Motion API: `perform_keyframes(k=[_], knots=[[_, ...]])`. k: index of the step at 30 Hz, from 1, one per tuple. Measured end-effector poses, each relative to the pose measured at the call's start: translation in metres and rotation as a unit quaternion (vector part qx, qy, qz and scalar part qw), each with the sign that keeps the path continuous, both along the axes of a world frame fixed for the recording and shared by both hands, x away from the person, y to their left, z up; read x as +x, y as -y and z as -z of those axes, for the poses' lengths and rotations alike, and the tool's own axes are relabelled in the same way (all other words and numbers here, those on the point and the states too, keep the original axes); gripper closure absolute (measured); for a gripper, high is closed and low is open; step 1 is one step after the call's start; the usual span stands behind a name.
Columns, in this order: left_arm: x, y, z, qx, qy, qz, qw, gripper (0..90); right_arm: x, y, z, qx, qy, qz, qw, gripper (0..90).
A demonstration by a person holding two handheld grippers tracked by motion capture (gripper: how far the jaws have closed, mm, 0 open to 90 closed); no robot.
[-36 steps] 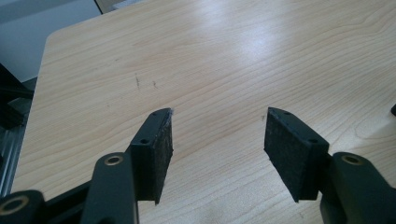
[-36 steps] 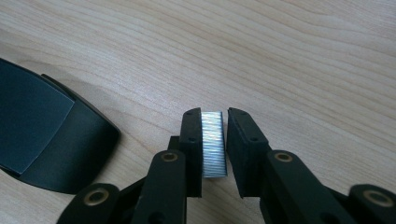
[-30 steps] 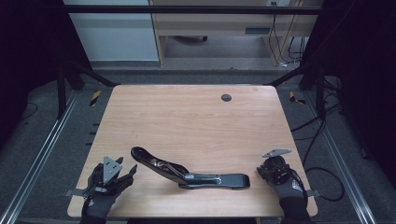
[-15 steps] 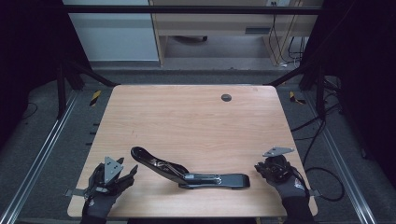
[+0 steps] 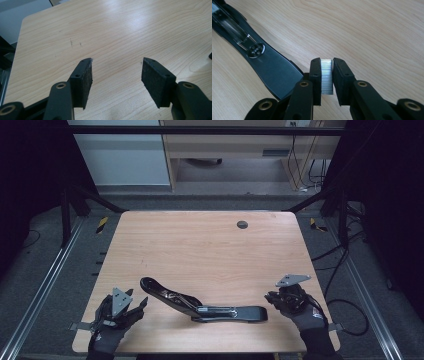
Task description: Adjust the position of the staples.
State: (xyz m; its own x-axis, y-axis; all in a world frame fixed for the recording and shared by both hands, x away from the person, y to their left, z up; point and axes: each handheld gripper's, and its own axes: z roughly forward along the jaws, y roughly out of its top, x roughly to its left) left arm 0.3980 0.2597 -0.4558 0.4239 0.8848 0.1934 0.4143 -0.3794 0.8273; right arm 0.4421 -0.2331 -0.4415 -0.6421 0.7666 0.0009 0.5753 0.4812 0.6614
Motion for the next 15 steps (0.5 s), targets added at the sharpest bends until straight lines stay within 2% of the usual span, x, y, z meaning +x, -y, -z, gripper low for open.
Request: perform_keyframes(k=[9,15], knots=[[0.001,0.000,0.001,0.001,-0.003,0.002,1.0000,41.4,-0.002,-0.016,-0.019,0.017,0.015,-0.056,0.9982,77.9],[0.001,0.000,0.002,0.001,-0.004,0.001,1.0000,41.4,-0.005,-0.027,-0.023,0.011,0.016,-0.077,0.9968,77.9]])
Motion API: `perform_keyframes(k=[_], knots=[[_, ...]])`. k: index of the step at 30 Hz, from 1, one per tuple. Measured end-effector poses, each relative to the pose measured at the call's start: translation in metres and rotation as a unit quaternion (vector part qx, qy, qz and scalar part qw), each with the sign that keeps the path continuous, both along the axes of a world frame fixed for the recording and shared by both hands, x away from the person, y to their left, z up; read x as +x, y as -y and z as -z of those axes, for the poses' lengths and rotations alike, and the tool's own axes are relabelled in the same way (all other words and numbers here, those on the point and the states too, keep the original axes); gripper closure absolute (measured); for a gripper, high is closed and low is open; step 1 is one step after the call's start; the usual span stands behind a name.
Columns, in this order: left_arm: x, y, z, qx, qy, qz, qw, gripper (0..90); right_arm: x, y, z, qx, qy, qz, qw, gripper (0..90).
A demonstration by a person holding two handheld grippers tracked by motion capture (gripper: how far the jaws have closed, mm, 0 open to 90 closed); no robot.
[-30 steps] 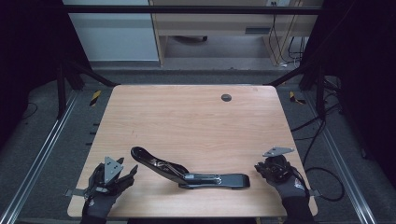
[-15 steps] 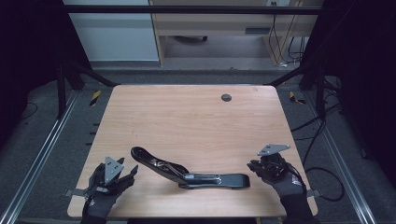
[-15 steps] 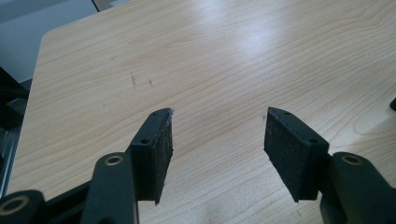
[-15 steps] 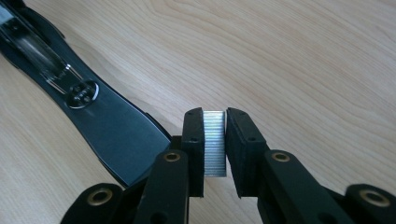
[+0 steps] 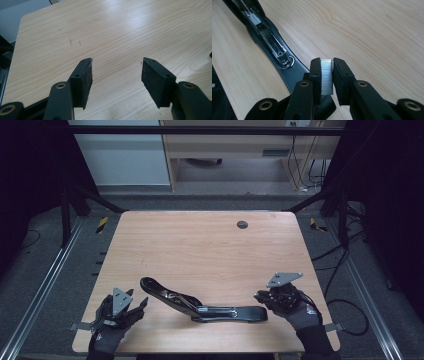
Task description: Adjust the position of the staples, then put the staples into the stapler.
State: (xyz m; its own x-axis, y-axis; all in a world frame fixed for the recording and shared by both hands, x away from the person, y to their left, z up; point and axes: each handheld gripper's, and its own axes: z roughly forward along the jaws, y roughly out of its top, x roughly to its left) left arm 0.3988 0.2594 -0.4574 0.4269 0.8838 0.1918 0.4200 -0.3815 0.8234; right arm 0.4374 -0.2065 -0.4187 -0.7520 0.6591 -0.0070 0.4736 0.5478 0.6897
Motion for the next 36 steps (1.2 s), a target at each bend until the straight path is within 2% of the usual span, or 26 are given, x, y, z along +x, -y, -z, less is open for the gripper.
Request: perform_keyframes(k=[8,14,19,30,36], knots=[[0.001,-0.001,0.001,-0.004,-0.003,0.000,1.0000,41.5,0.001,-0.006,-0.011,0.023,0.012,-0.027,0.9993,78.0],[0.001,0.000,0.000,-0.002,0.000,0.002,1.0000,41.4,0.007,-0.013,-0.016,0.032,0.011,-0.054,0.9980,78.0],[0.001,-0.001,0.000,-0.002,0.000,0.001,1.0000,41.4,0.012,-0.019,-0.024,0.032,0.007,-0.082,0.9961,78.0],[0.001,-0.001,0.001,-0.001,-0.003,0.003,1.0000,41.4,0.020,-0.029,-0.029,0.021,-0.002,-0.096,0.9952,77.9],[0.001,0.001,0.000,0.004,-0.002,0.000,1.0000,41.4,0.024,-0.034,-0.036,0.020,-0.003,-0.123,0.9922,77.9]])
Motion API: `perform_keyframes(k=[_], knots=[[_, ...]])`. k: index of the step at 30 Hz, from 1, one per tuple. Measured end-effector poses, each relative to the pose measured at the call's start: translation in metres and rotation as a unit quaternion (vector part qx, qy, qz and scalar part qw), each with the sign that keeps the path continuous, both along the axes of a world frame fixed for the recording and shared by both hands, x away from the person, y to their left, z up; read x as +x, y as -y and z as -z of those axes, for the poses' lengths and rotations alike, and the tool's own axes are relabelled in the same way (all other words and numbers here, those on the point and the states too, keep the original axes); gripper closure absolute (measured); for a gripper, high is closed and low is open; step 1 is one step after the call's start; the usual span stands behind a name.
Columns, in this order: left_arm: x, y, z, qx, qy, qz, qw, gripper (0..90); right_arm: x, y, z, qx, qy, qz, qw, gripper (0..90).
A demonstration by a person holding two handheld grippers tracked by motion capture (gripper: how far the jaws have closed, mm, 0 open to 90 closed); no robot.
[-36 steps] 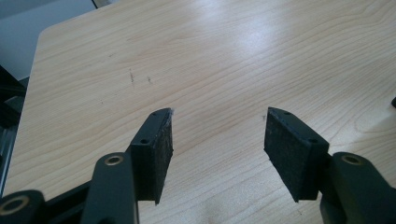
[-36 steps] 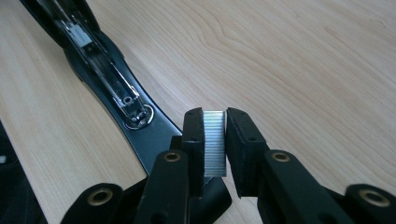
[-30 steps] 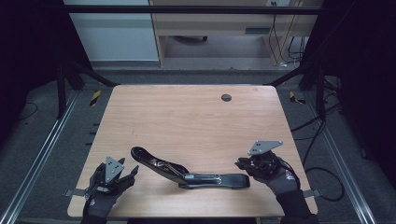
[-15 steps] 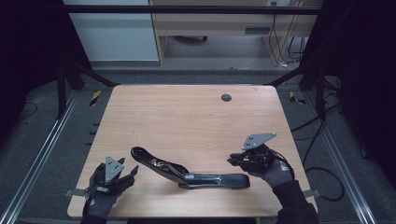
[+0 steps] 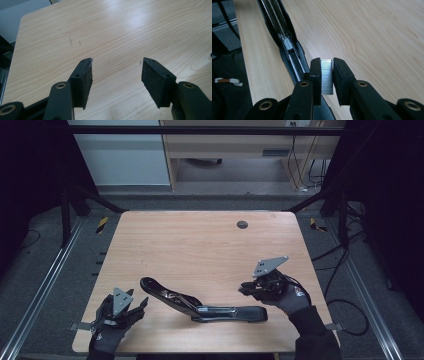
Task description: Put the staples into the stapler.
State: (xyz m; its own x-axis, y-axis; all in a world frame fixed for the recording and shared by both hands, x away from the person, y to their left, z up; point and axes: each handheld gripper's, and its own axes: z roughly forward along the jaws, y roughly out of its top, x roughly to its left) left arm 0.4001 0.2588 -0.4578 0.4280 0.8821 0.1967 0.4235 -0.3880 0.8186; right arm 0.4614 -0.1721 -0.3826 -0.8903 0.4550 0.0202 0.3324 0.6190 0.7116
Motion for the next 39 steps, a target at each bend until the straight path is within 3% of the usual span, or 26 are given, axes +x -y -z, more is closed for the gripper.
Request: perform_keyframes(k=[10,22,39], knots=[[0.002,0.000,0.002,-0.004,-0.006,0.000,1.0000,41.2,0.001,-0.012,-0.006,-0.007,0.003,-0.037,0.9993,77.8],[0.002,0.001,0.003,0.000,-0.009,0.002,1.0000,41.3,0.003,-0.029,-0.001,-0.012,-0.004,-0.079,0.9968,77.8],[0.002,0.001,0.003,0.001,-0.011,0.005,0.9999,41.3,0.008,-0.051,0.012,-0.029,-0.015,-0.115,0.9928,77.8]])
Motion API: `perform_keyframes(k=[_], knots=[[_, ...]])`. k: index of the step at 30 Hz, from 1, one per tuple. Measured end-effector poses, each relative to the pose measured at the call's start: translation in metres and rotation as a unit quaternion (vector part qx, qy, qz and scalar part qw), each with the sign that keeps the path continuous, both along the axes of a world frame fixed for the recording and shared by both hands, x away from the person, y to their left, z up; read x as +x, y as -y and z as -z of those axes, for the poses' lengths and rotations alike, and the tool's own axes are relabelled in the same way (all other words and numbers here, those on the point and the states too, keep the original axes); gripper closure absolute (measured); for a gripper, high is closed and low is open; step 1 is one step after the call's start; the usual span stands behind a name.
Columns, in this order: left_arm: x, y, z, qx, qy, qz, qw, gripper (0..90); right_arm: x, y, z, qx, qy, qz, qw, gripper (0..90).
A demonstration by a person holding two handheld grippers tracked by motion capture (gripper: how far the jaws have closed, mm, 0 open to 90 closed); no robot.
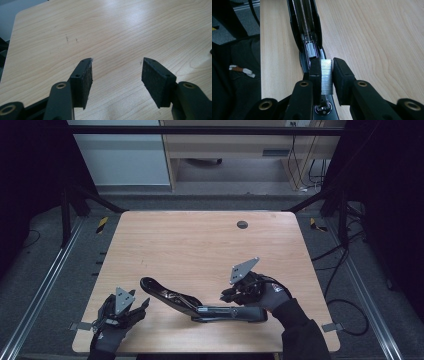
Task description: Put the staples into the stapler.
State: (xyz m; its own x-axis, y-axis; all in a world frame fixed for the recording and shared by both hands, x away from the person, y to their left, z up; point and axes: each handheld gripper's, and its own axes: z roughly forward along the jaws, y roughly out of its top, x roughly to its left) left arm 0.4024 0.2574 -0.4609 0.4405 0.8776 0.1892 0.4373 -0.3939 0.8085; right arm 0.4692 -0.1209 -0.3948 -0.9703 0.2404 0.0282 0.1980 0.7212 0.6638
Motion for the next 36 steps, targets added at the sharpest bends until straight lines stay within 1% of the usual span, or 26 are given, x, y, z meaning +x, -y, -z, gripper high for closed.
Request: perform_keyframes(k=[7,12,19,26,30,36], knots=[[0.000,0.000,0.000,0.001,0.000,0.000,1.0000,41.3,0.002,-0.005,0.007,-0.005,-0.002,-0.016,0.9999,77.8],[0.000,0.000,0.000,0.001,0.000,0.000,1.0000,41.3,0.002,-0.007,0.013,-0.004,-0.009,-0.020,0.9997,77.9],[0.000,0.000,0.000,0.001,0.000,0.000,1.0000,41.4,0.003,-0.008,0.018,-0.007,-0.011,-0.033,0.9994,77.9],[0.000,0.000,0.000,0.001,-0.001,0.001,1.0000,41.3,0.003,-0.010,0.022,-0.010,-0.016,-0.034,0.9992,77.9],[0.000,0.000,0.000,0.001,-0.001,0.001,1.0000,41.3,0.005,-0.010,0.023,-0.016,-0.015,-0.037,0.9991,77.9],[0.000,0.000,0.000,0.001,-0.001,0.001,1.0000,41.3,0.005,-0.013,0.027,-0.022,-0.021,-0.039,0.9988,77.9]])
